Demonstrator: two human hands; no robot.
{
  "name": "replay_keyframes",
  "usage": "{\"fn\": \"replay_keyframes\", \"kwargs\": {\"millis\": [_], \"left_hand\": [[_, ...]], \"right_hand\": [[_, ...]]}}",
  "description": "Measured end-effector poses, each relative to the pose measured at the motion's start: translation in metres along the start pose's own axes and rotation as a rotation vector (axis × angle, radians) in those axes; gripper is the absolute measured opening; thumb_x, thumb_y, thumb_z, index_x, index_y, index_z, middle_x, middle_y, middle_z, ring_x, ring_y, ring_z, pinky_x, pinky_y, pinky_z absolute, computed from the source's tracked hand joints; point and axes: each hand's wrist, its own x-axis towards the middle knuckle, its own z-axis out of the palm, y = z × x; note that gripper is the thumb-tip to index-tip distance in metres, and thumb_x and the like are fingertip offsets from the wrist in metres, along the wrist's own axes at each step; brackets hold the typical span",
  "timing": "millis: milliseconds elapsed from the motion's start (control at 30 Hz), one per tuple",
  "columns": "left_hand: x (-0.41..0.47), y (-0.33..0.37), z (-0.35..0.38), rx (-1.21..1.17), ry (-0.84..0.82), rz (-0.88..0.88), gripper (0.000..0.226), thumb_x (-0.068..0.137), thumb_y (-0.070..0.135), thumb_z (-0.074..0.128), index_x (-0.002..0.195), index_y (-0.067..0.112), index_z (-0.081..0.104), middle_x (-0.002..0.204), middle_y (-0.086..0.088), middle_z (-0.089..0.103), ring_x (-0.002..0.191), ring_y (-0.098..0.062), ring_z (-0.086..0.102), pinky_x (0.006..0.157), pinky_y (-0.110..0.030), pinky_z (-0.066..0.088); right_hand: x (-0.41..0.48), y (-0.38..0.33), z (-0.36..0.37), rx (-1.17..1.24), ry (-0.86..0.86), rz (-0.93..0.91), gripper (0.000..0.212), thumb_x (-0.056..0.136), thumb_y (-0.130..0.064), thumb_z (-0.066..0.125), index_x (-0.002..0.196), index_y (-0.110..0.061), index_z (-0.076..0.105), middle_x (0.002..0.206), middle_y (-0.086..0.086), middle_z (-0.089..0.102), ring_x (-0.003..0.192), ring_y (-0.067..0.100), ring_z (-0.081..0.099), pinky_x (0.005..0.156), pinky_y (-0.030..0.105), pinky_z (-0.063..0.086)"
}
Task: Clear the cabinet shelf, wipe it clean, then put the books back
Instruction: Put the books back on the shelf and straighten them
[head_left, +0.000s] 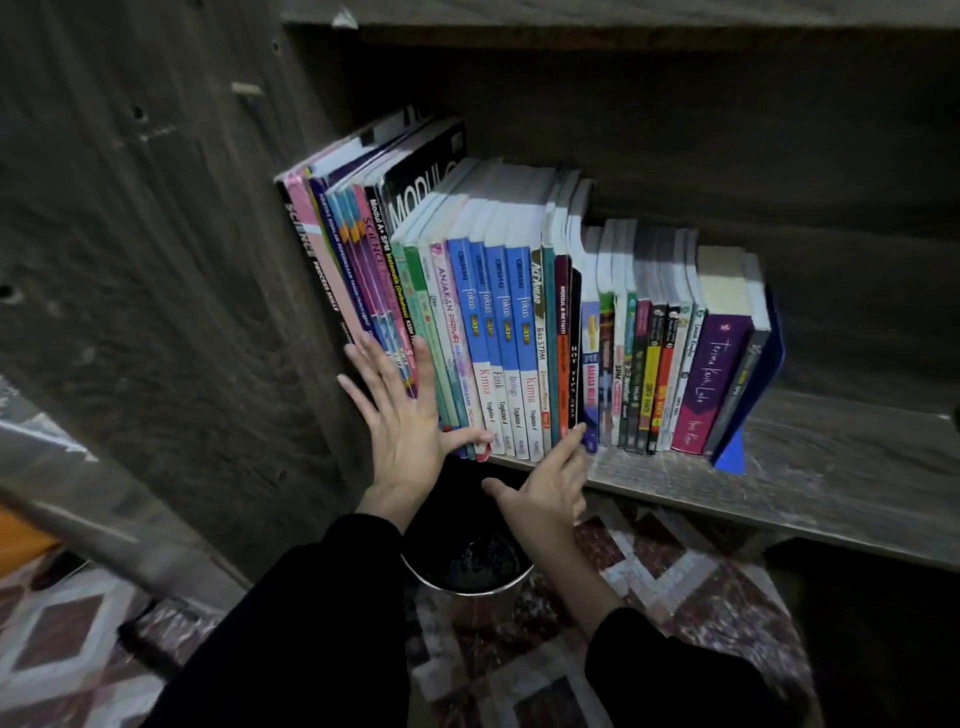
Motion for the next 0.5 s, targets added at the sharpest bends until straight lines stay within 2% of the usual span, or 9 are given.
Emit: {"fn": "replay_keyframes", "kwargs": {"millis": [67, 133, 200, 233, 300, 400, 500], "left_hand": [[-0.001, -0.002, 0.001, 0.002, 0.005, 0.017, 0.142, 0.048, 0.087, 0.050, 0.144, 0.022, -0.032, 0.140, -0.021, -0.048, 0.136, -0.051, -0.019, 0.104, -0.068, -0.003], [-0.002, -0.001, 0.002, -0.005, 0.012, 0.018, 0.136, 0.052, 0.090, 0.042, 0.145, 0.021, -0.030, 0.145, -0.029, -0.037, 0.136, -0.054, -0.009, 0.105, -0.068, 0.002], [-0.004, 0.000, 0.002, -0.027, 0.013, 0.010, 0.133, 0.054, 0.090, 0.040, 0.145, 0.021, -0.029, 0.145, -0.038, -0.018, 0.137, -0.049, -0.016, 0.106, -0.067, 0.005], [-0.004, 0.000, 0.001, -0.042, 0.009, 0.007, 0.133, 0.054, 0.089, 0.042, 0.145, 0.022, -0.029, 0.144, -0.040, -0.014, 0.137, -0.046, -0.021, 0.107, -0.066, 0.004], [-0.003, 0.002, 0.001, -0.063, 0.008, -0.001, 0.132, 0.054, 0.084, 0.043, 0.145, 0.022, -0.028, 0.143, -0.044, -0.009, 0.137, -0.046, -0.022, 0.108, -0.063, 0.003], [-0.002, 0.004, -0.001, -0.064, -0.008, -0.011, 0.133, 0.053, 0.081, 0.046, 0.145, 0.020, -0.028, 0.142, -0.049, -0.002, 0.134, -0.060, -0.006, 0.107, -0.062, 0.003], [-0.003, 0.007, -0.004, -0.042, -0.024, -0.037, 0.138, 0.050, 0.081, 0.051, 0.145, 0.019, -0.029, 0.142, -0.050, -0.001, 0.134, -0.063, -0.001, 0.107, -0.063, 0.002]], "right_hand": [[0.000, 0.007, -0.005, -0.032, 0.010, -0.050, 0.111, 0.082, -0.032, 0.071, 0.150, -0.013, -0.015, 0.158, 0.012, 0.006, 0.146, 0.026, 0.006, 0.115, 0.044, 0.011], [0.004, 0.016, -0.015, -0.012, 0.077, -0.137, 0.091, 0.085, -0.029, 0.067, 0.151, -0.012, 0.007, 0.149, 0.010, 0.028, 0.139, 0.026, 0.024, 0.112, 0.042, 0.022], [0.011, 0.020, -0.024, -0.003, 0.161, -0.192, 0.064, 0.087, -0.024, 0.065, 0.139, -0.011, 0.030, 0.131, 0.007, 0.047, 0.126, 0.026, 0.043, 0.103, 0.042, 0.036], [0.014, 0.020, -0.026, -0.012, 0.180, -0.195, 0.055, 0.088, -0.022, 0.064, 0.133, -0.012, 0.035, 0.124, 0.006, 0.052, 0.120, 0.025, 0.047, 0.099, 0.042, 0.039], [0.017, 0.016, -0.026, 0.001, 0.176, -0.173, 0.049, 0.087, -0.020, 0.065, 0.127, -0.013, 0.037, 0.118, 0.005, 0.055, 0.117, 0.024, 0.049, 0.099, 0.042, 0.039], [0.015, 0.014, -0.024, 0.049, 0.141, -0.161, 0.052, 0.085, -0.021, 0.067, 0.126, -0.016, 0.036, 0.120, 0.004, 0.055, 0.117, 0.023, 0.050, 0.102, 0.044, 0.039], [0.015, 0.020, -0.036, 0.028, 0.065, -0.220, 0.045, 0.088, -0.018, 0.064, 0.123, -0.019, 0.037, 0.114, -0.002, 0.057, 0.109, 0.019, 0.054, 0.099, 0.045, 0.042]]}}
